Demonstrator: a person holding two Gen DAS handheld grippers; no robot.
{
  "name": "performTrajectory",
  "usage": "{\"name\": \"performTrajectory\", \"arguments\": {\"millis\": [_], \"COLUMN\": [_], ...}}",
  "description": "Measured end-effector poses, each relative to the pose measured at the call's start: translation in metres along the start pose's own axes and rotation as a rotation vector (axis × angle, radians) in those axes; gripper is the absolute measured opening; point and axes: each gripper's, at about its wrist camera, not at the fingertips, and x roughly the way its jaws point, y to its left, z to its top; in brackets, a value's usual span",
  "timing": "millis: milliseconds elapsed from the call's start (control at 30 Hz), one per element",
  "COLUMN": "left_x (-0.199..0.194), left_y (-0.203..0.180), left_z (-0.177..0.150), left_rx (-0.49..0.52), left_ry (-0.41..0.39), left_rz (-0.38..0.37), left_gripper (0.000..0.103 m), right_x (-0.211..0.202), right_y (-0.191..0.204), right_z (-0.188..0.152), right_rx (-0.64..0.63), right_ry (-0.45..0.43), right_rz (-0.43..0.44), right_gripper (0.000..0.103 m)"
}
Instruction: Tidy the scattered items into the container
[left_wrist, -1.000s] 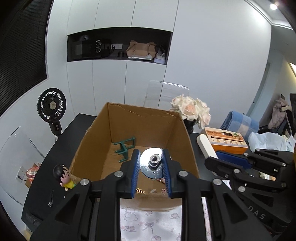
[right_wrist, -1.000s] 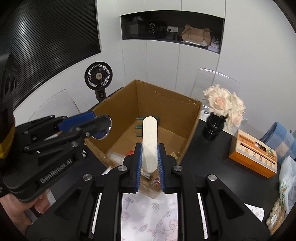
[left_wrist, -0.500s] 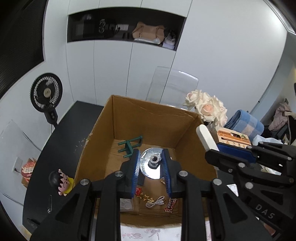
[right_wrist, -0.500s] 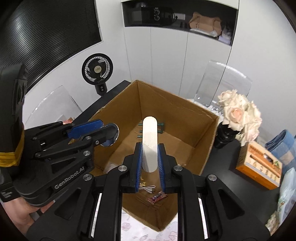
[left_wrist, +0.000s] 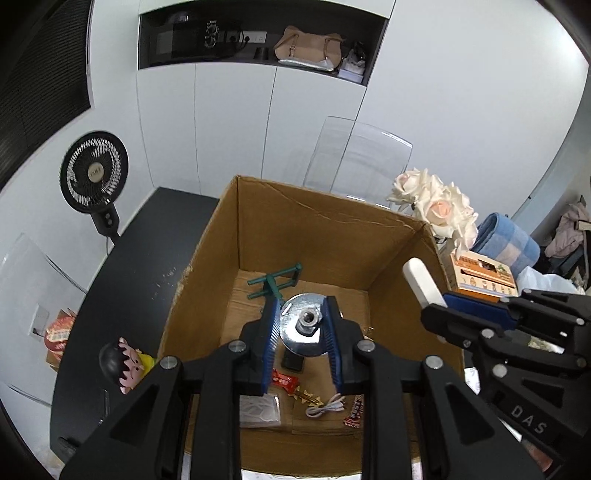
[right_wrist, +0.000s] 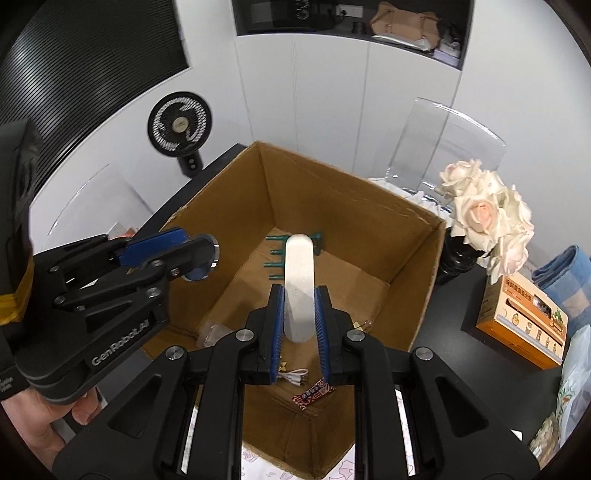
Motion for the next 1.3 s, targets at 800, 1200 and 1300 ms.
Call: {"name": "performTrajectory", "arguments": {"millis": [800,1200,1300], "left_x": [-0.023,-0.047,-0.056], "left_y": [-0.008,-0.05,-0.066], "left_z": [-0.005,-0.027,-0.037], "left_rx": [0.009,0.073,0.084], "left_ry": [-0.043,-0.054,-0.056], "left_rz": [0.04,0.021,-0.003], "left_gripper": [0.103,0.103,0.103], "right_x": [-0.042,-0.09,-0.106], "right_y": [-0.022,-0.037,-0.046], "right_z": [-0.026,-0.07,-0.088], "right_rx": [0.053,0.067,0.084], "right_ry": [-0.082,-0.125,-0.121], "right_rz": [-0.053,-0.103,-0.13], "right_gripper": [0.103,0.103,0.103]}}
